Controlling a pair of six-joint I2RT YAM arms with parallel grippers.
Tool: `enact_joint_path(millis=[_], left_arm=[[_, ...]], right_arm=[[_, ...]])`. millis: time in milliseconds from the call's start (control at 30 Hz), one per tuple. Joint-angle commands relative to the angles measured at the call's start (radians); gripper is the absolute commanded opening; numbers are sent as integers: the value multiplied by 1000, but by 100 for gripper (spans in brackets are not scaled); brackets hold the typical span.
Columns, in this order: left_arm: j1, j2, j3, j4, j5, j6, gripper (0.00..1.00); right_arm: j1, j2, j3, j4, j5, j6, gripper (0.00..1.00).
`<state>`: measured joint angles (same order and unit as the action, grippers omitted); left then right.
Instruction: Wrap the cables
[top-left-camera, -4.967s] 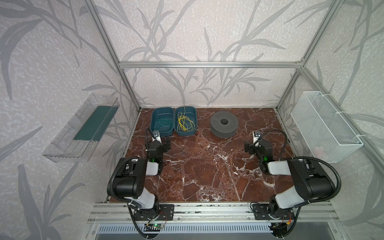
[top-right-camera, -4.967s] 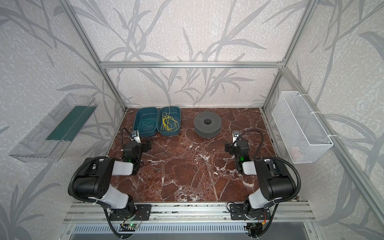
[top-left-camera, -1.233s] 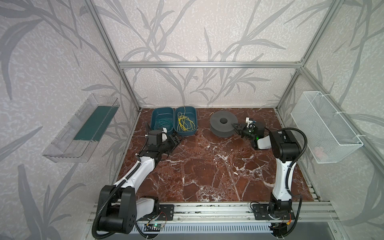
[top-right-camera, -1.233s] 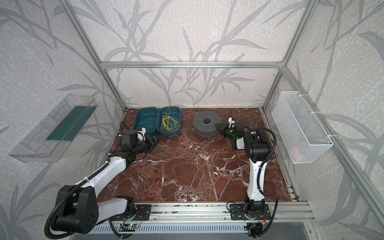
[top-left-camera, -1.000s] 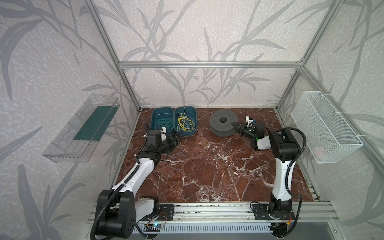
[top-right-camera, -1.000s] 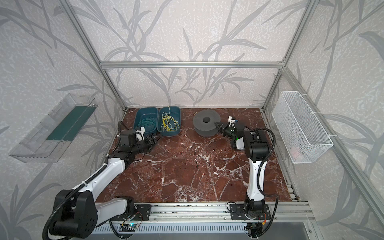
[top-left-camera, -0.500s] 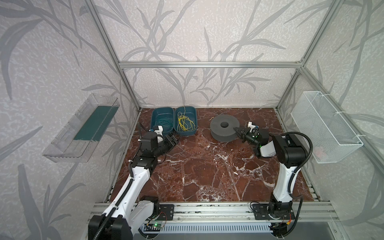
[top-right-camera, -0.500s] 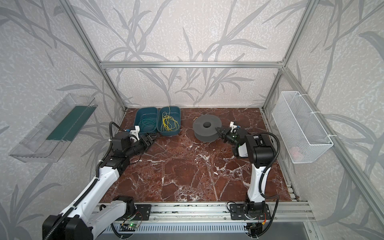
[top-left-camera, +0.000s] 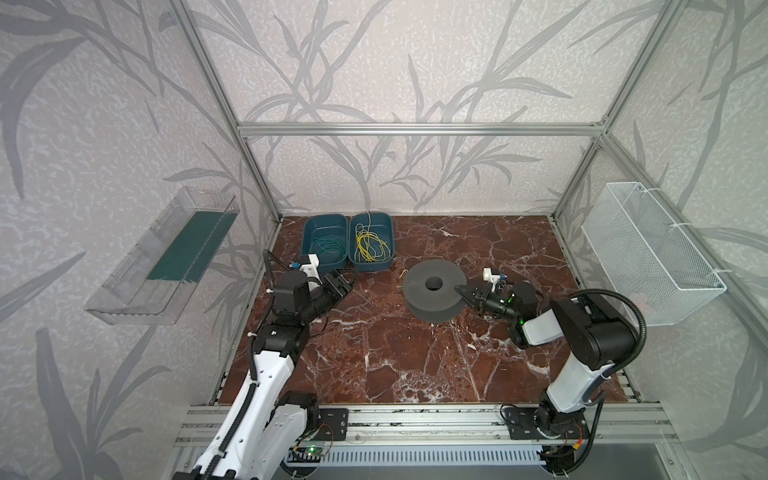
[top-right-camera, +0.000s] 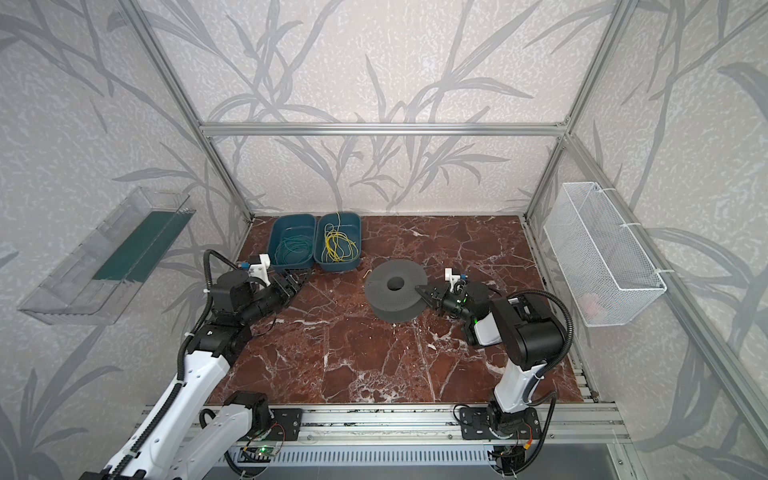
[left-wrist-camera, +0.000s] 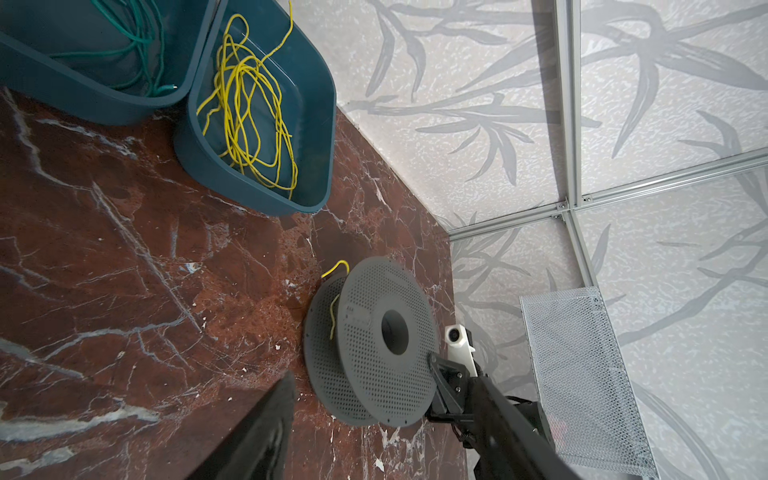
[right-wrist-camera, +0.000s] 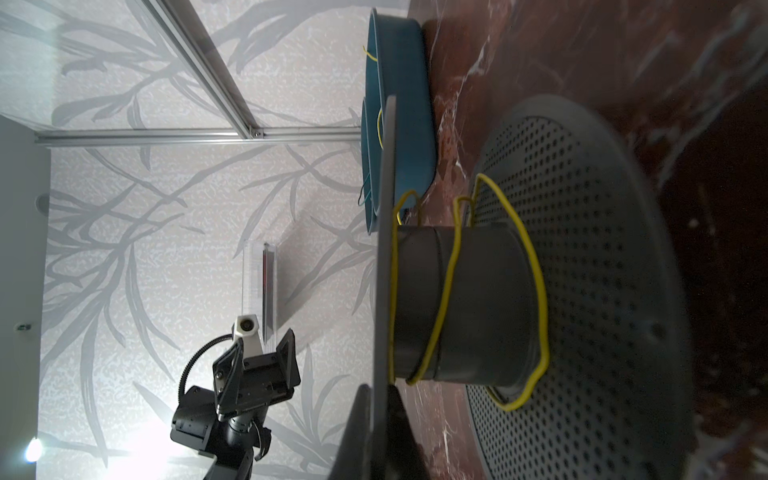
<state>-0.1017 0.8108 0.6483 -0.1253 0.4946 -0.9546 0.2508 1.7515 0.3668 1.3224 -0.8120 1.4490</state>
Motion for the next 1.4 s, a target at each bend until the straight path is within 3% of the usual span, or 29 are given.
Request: enact_joint_path(millis=[0, 133, 467, 667, 767, 933, 1000, 1100, 1200, 1367], left_arm=[[-11, -32, 1, -22, -10, -29, 69], [-21, -57, 1, -39, -16, -38, 69], [-42, -85, 1, -70, -41, -33, 69], [-47, -24, 16, -44, -47, -6, 69], [-48, 33, 50, -37, -63, 28, 69], [-47, 178, 185, -104, -92, 136, 68], [-48, 244, 246, -139, -128, 179, 67], [-45, 334, 371, -218, -198, 261, 62], [-44, 413, 488, -270, -260, 326, 61], [-44, 568, 653, -338, -322, 420, 59]], right_arm=[[92, -38, -56, 81, 1, -32, 0], [194, -72, -105, 81, 43, -59, 0], [234, 79, -161, 81, 39, -116, 0], [222, 77, -159, 59, 42, -151, 37], [211, 37, -158, -41, 55, -211, 44], [192, -139, -133, -366, 80, -352, 49], [189, -263, -100, -637, 127, -466, 51], [190, -510, -28, -1080, 271, -654, 54], [189, -729, 39, -1401, 438, -791, 57], [189, -1017, 73, -1613, 649, -878, 62]])
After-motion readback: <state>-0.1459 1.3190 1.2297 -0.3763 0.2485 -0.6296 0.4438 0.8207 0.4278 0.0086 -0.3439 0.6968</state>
